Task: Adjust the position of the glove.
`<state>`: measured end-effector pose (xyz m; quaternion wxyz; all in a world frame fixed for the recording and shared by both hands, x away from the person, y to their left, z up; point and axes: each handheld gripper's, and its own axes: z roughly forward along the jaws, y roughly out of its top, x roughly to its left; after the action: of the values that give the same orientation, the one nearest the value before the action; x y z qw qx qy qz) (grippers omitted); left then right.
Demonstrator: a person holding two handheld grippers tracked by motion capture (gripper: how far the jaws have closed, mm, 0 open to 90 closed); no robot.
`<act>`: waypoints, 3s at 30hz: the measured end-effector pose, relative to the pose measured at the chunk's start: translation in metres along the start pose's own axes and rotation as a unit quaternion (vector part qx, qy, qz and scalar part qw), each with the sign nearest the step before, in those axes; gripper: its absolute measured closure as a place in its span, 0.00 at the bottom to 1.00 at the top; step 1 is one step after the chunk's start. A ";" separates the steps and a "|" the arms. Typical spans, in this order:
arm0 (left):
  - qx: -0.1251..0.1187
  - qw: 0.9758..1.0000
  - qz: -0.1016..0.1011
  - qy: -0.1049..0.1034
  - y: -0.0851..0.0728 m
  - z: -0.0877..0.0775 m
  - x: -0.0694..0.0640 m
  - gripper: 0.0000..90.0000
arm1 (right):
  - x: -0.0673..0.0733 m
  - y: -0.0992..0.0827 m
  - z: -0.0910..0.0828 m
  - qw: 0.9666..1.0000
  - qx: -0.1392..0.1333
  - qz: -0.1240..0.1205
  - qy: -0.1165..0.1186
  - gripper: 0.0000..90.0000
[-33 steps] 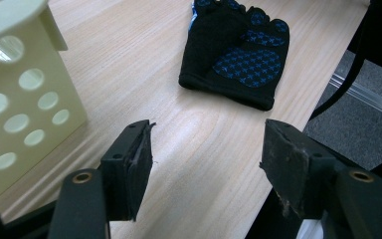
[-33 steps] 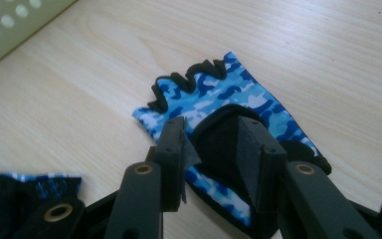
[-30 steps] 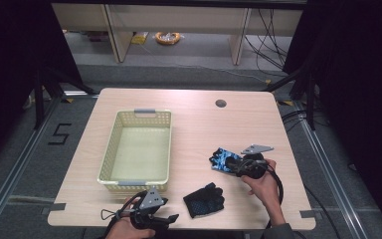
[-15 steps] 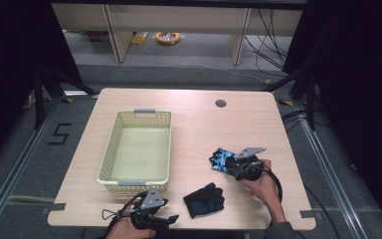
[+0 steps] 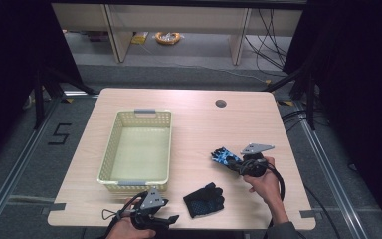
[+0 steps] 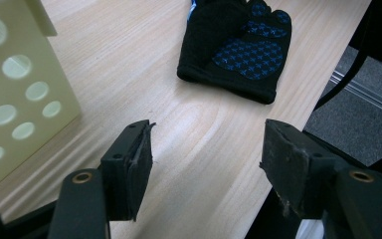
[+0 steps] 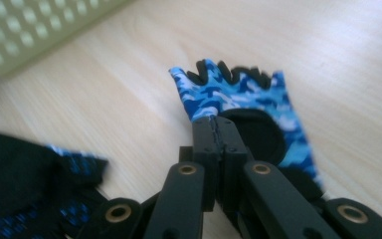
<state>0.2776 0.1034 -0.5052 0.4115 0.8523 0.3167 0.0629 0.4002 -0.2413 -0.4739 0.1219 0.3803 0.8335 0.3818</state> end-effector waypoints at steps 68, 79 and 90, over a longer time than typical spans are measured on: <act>-0.014 1.000 0.016 -0.014 0.003 0.014 -0.026 0.44 | 0.135 -0.020 -0.005 0.996 -0.044 0.038 0.067 0.83; -0.023 1.000 0.004 -0.004 0.014 0.030 -0.048 0.35 | 0.074 0.002 0.015 0.999 -0.006 0.010 0.032 0.73; -0.032 0.999 0.001 0.007 0.023 0.050 -0.059 0.30 | 0.068 0.000 0.042 0.998 0.040 0.033 0.036 0.69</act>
<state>0.2604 0.0245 -0.5121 0.4365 0.8384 0.3164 0.0800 0.3740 -0.1690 -0.4963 0.0634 0.3986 0.8389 0.3653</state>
